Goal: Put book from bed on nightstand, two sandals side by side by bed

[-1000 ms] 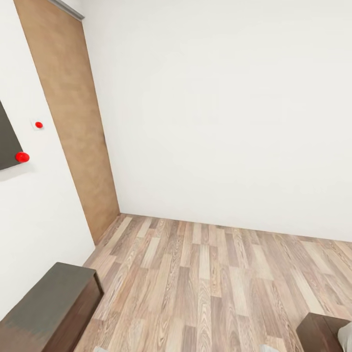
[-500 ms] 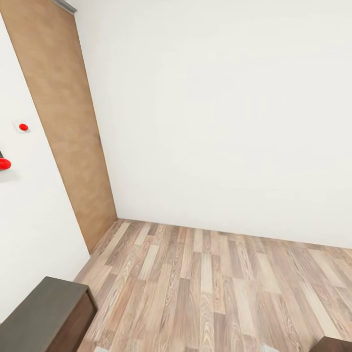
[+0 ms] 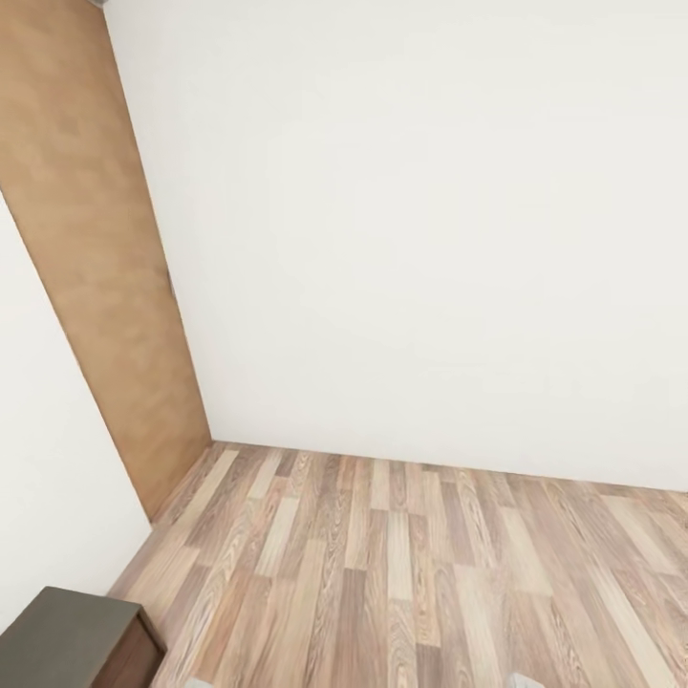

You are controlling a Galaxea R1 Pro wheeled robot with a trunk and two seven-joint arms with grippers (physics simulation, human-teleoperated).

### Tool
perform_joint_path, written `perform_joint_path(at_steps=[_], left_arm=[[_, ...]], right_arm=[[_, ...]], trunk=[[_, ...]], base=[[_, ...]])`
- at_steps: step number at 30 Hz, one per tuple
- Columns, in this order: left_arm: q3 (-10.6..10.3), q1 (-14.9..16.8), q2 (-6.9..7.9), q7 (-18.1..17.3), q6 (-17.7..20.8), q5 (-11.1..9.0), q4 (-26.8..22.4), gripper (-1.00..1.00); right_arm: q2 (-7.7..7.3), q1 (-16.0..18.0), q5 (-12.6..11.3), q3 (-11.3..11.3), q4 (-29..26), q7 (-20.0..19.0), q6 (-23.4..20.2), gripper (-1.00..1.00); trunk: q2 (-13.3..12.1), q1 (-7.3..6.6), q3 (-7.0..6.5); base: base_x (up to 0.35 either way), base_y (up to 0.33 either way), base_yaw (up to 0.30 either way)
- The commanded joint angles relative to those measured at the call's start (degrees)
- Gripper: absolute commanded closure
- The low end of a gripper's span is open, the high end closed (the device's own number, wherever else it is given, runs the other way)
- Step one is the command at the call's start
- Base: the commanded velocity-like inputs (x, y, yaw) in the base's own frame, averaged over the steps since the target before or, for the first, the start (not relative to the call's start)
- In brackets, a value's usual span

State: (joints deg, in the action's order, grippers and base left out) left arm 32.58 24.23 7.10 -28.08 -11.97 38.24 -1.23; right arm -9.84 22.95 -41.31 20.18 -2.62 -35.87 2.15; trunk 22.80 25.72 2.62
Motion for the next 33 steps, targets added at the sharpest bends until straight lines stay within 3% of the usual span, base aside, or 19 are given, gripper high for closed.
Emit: perform_joint_path(at_steps=[1,25,33], left_arm=[[0.47,0.03,0.02,-0.14,-0.25,0.6,0.0,-1.0],[0.47,0.03,0.02,-0.09,-0.25,0.6,0.0,-1.0],[0.47,0.03,0.02,-0.13,-0.25,0.6,0.0,-1.0]], right_arm=[[0.0,0.07,-0.35,0.46,0.07,-0.17,0.23,-1.0],[-0.01,0.07,-0.33,0.12,0.15,0.46,0.2,-1.0],[-0.09,0.07,-0.35,0.12,0.07,0.37,0.2,-1.0]], trunk=[[0.12,0.07,0.13],[0.12,0.07,0.13],[0.12,0.07,0.13]], base=[[0.312,0.0,-0.228],[0.308,-0.036,-0.026],[0.259,-0.174,-0.235]])
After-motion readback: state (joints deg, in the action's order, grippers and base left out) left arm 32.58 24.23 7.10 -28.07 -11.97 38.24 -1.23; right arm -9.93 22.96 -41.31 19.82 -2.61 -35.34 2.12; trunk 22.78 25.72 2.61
